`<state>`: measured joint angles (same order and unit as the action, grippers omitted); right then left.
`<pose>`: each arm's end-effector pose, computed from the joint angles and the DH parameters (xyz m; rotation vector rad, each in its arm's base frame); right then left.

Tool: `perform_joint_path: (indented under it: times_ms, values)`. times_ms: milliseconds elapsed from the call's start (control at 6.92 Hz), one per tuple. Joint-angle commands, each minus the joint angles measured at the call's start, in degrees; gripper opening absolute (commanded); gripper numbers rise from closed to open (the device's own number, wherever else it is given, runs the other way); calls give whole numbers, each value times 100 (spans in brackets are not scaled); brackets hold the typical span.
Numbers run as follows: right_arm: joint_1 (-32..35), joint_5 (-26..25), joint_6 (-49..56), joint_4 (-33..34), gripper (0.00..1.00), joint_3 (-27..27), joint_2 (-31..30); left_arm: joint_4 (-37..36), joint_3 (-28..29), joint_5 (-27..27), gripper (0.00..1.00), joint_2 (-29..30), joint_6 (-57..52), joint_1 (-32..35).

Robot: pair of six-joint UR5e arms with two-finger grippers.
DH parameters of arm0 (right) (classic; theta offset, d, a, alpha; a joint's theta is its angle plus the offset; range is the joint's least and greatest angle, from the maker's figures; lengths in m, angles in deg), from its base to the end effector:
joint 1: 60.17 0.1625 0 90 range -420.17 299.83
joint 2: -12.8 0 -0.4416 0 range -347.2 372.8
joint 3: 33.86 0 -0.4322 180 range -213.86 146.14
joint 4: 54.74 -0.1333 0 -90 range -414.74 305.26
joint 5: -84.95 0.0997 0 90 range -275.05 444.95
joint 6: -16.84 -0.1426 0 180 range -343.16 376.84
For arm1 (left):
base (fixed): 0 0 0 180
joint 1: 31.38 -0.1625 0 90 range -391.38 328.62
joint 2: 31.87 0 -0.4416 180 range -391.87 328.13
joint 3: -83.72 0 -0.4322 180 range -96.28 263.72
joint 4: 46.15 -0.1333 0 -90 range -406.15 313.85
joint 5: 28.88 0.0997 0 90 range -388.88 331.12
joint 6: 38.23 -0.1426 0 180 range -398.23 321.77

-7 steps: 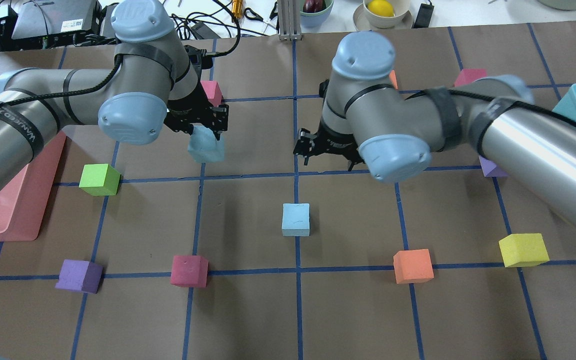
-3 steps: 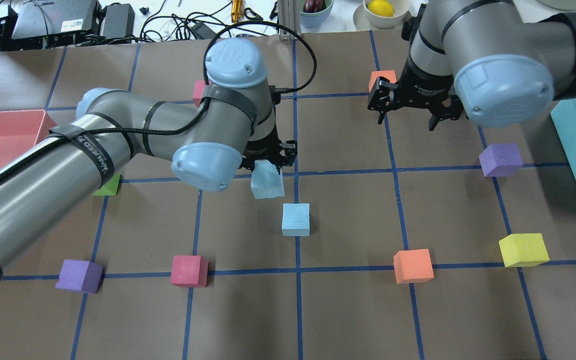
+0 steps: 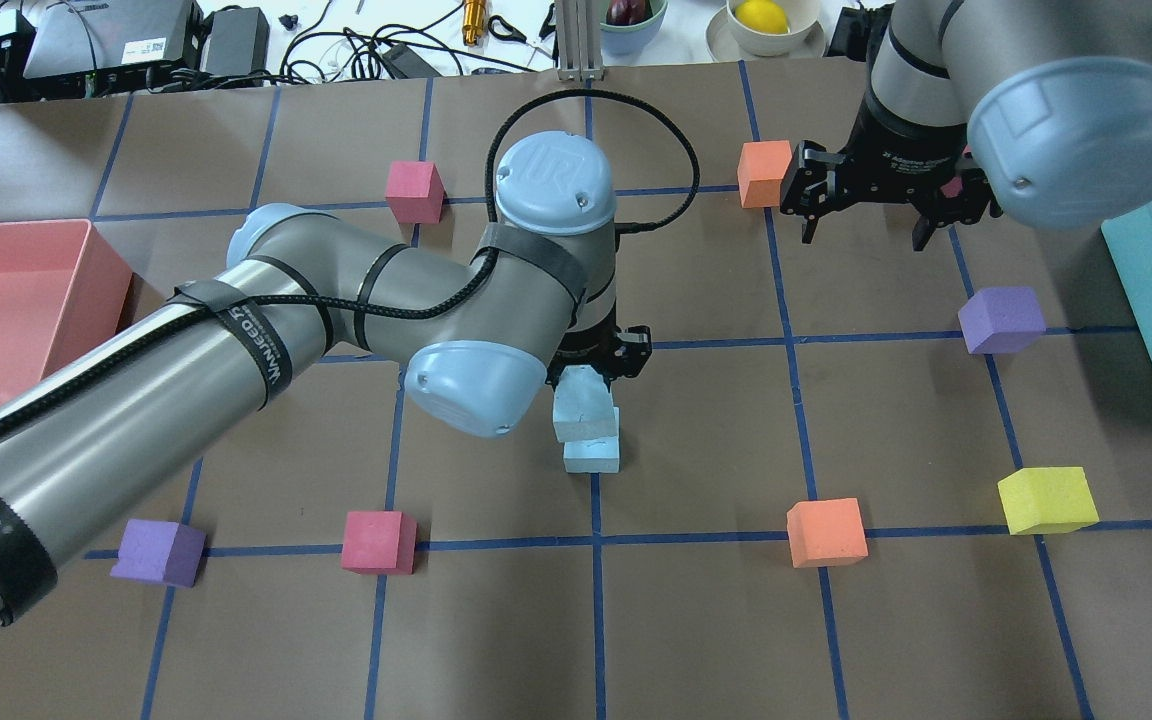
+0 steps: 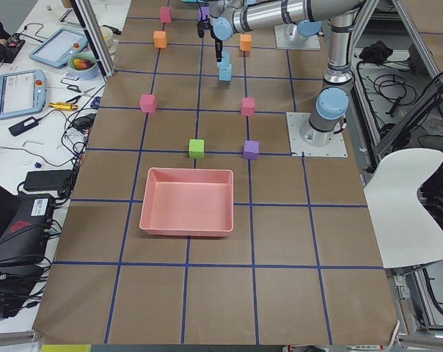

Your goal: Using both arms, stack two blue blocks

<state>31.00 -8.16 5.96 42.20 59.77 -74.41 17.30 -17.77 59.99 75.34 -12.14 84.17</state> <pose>0.1368 -0.5493 0.4138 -0.2618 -3.0774 0.0227 -0.3833 -0.4863 0.2306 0.0154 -3.1394 -0.0665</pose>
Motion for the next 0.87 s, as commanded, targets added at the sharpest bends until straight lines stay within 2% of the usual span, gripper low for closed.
perform_joint_path:
  times_ms: [0,289,723]
  values:
    - [-46,90,363,-132,100,-12,-68,-209,-161,-11,0,10,19,11]
    - [-46,126,490,-210,100,-12,-216,-272,-152,-186,0,10,36,11]
    - [-37,135,516,-569,100,-11,-323,-272,-205,-169,0,28,-16,-6]
